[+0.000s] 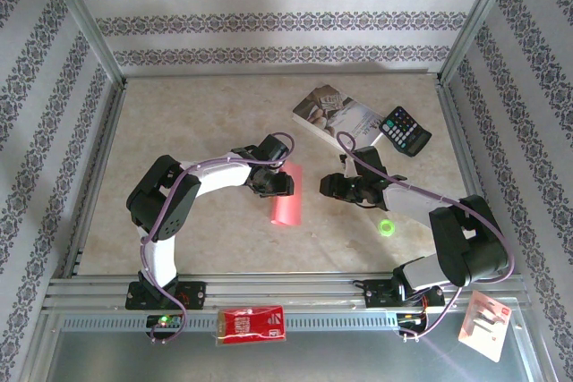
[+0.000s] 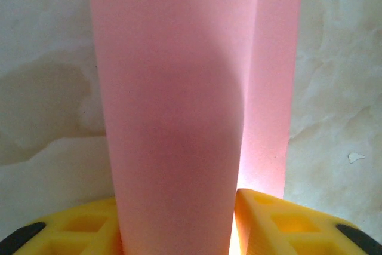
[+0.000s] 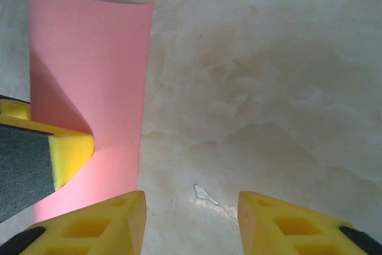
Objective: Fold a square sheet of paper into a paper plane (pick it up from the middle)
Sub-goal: Hold the paper at the center of the table.
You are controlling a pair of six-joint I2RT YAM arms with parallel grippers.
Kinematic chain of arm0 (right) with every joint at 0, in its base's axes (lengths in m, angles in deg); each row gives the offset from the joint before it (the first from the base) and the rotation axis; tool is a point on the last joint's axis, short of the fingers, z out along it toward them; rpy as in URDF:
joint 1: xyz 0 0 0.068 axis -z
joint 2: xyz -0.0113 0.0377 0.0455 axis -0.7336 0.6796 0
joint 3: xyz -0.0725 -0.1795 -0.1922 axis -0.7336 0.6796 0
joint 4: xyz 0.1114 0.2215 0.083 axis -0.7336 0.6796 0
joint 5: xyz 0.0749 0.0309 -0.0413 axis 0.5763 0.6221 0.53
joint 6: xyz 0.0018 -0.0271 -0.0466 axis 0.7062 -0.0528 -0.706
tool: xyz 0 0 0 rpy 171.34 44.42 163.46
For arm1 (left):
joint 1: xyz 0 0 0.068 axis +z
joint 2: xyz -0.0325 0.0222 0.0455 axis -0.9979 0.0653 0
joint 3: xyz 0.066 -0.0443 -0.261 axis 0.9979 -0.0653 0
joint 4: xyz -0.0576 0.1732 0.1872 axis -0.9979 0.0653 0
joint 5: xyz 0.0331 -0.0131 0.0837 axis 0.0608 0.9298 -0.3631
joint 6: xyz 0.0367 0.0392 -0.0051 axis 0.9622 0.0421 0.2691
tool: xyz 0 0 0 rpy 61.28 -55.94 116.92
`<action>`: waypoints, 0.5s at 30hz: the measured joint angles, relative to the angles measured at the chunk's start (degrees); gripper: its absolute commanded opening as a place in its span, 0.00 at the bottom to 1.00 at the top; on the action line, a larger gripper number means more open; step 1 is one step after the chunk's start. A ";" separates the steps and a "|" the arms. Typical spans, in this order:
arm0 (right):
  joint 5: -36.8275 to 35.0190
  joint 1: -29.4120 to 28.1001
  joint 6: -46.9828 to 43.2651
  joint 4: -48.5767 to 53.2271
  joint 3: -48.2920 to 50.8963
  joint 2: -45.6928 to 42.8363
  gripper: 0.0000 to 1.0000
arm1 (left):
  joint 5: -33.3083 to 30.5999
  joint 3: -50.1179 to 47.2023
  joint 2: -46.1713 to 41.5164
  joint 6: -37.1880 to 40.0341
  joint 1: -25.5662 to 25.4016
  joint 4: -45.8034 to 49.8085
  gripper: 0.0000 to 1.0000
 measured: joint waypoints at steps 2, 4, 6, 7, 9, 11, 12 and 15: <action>0.22 -0.79 0.48 -0.46 -0.22 0.44 0.37 | 0.00 0.00 0.00 0.00 0.00 0.00 0.44; 0.68 -1.99 1.20 -1.05 -0.57 1.22 0.27 | 0.00 0.00 0.00 0.00 0.00 0.00 0.44; 1.14 -3.08 1.79 -1.51 -1.16 2.25 0.19 | 0.00 0.00 0.00 0.00 0.00 0.00 0.44; 1.46 -3.69 2.40 -1.90 -1.53 2.95 0.15 | 0.00 0.00 0.00 0.00 0.00 0.00 0.44; 2.03 -4.68 3.06 -2.69 -2.32 4.26 0.07 | 0.00 0.00 0.00 0.00 0.00 0.00 0.44; 2.43 -5.55 3.87 -3.43 -3.19 5.60 0.02 | 0.00 0.00 0.00 0.00 0.00 0.00 0.44; 2.67 -5.97 4.26 -3.85 -3.67 6.32 0.01 | -0.02 0.00 0.00 0.00 0.00 0.00 0.44; 3.34 -7.15 5.46 -5.20 -5.11 8.81 0.00 | 0.00 0.00 0.00 0.00 0.00 0.00 0.44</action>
